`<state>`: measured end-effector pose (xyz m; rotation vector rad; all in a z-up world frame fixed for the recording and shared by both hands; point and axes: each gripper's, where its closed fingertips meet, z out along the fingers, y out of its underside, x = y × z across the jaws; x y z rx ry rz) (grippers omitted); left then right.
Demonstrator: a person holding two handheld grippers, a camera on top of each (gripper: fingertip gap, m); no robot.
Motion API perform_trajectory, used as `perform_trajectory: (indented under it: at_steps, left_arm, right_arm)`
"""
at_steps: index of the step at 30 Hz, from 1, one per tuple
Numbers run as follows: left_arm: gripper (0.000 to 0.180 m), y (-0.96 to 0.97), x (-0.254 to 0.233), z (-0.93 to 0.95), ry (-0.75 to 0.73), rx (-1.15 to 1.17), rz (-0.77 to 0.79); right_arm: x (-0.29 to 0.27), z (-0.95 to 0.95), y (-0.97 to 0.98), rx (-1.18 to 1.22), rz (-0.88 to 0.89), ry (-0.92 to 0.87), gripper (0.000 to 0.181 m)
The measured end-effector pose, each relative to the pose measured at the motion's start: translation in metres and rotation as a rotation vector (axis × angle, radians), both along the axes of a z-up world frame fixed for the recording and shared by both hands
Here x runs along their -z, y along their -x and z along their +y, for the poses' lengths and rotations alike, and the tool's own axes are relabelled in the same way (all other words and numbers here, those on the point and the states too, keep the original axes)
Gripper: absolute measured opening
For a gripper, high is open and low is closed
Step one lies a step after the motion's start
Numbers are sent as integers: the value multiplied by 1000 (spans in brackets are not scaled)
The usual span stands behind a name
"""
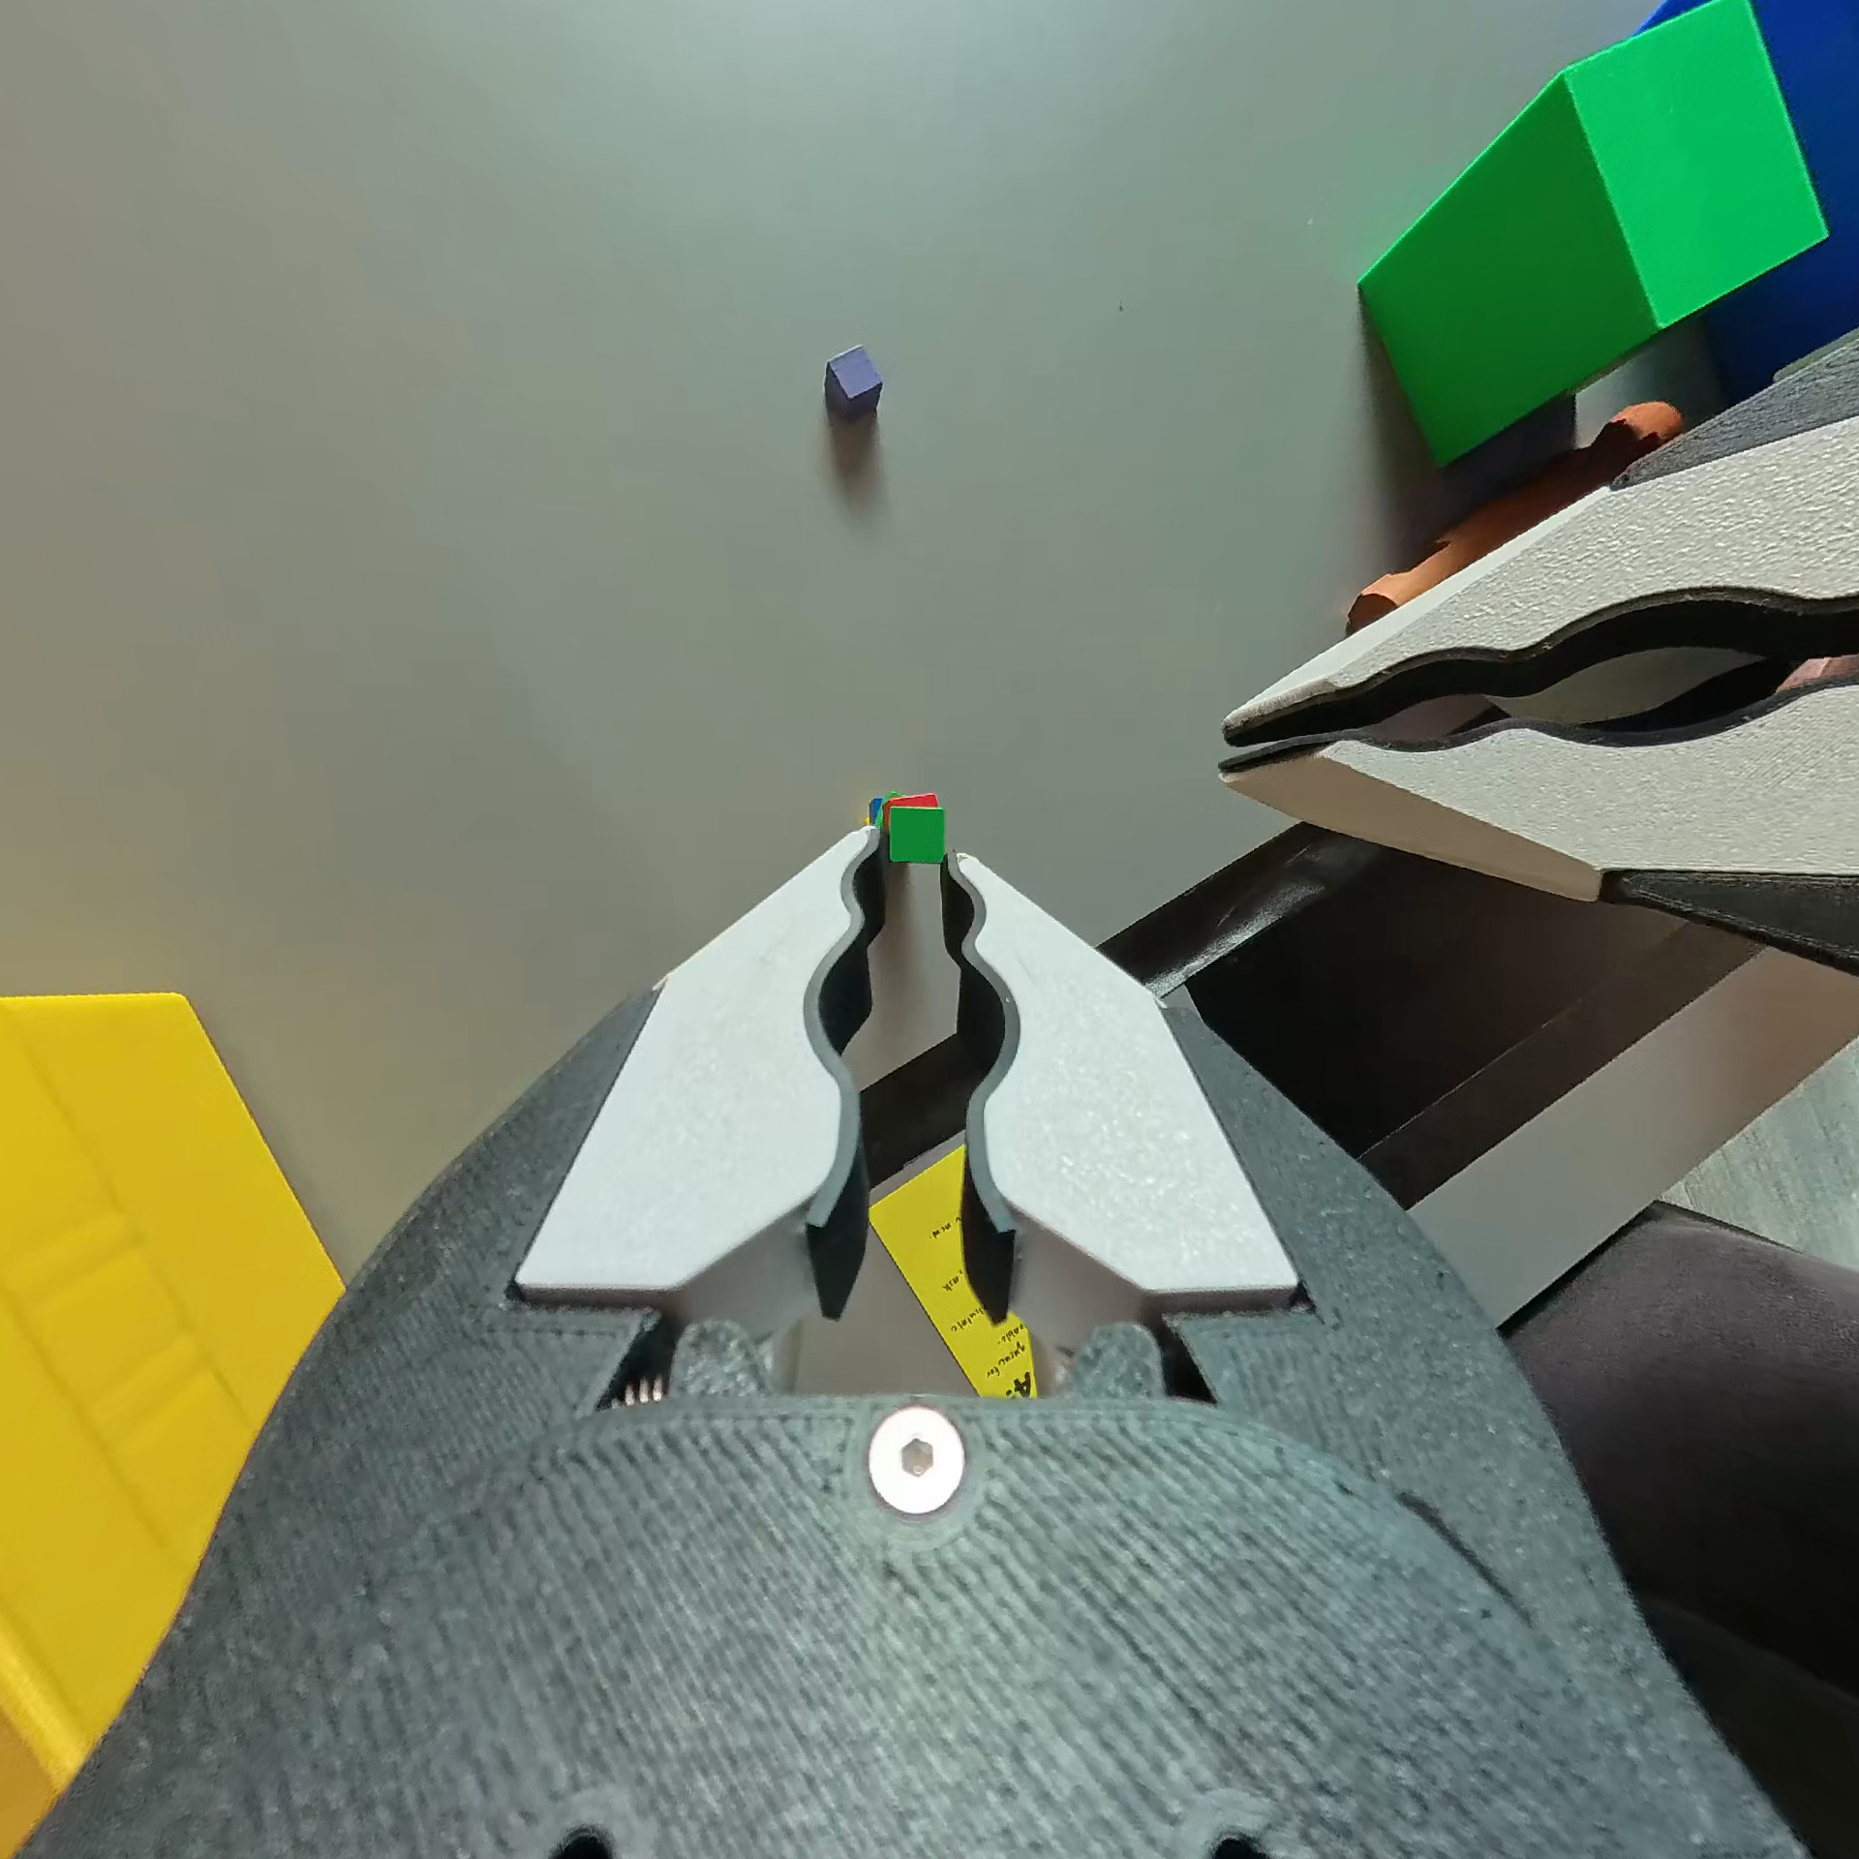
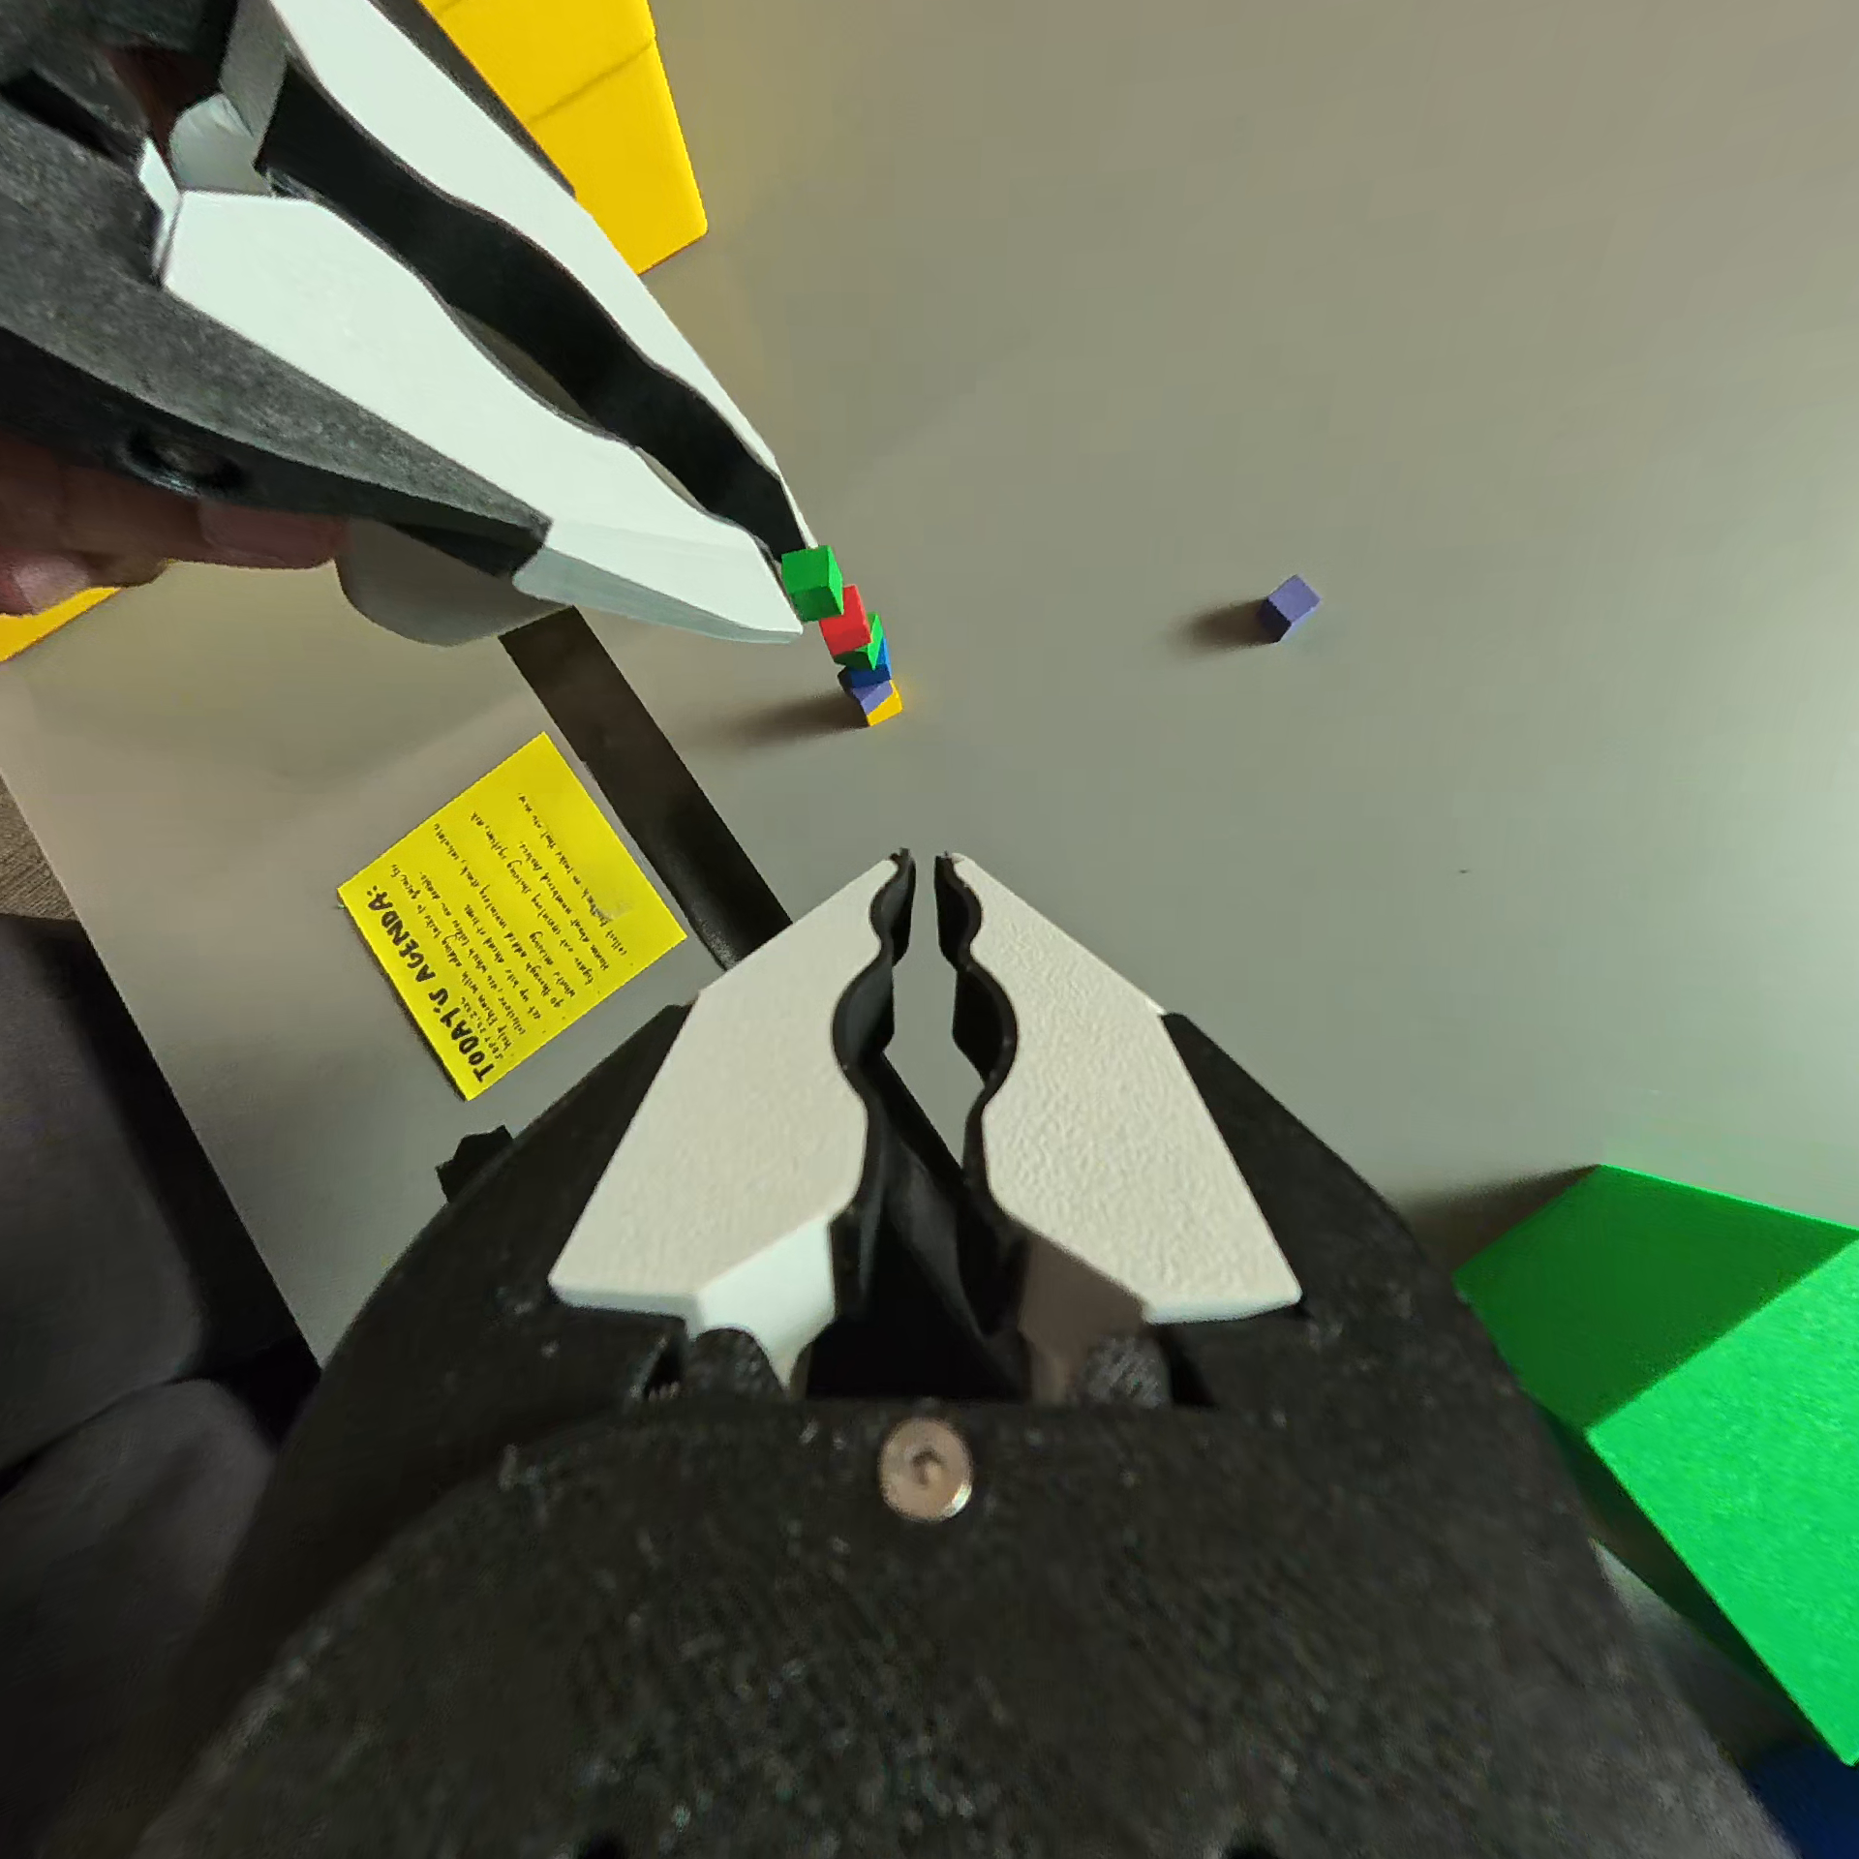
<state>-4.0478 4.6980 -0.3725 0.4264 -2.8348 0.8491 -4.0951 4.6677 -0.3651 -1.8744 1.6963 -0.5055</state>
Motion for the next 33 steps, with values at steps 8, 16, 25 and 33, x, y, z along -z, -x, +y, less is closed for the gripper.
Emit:
perform_trajectory:
  at_steps: [8,16,25,33]
  left_arm:
    - [7,-1,2,-4,5,-7,-8]
    - [14,2,2,-3,3,-5,6]
    - [20,-2,-13,6,44,-48,-16]
    - [28,-7,-30,15,102,-23,-99]
  right_arm:
    - [-1,-1,1,20,-7,-20,1]
    - [-2,-3,3,21,-7,-20,0]
    - [-2,-28,-19,92,-22,-52,7]
    - [-34,-54,-63,133,-96,-25,14]
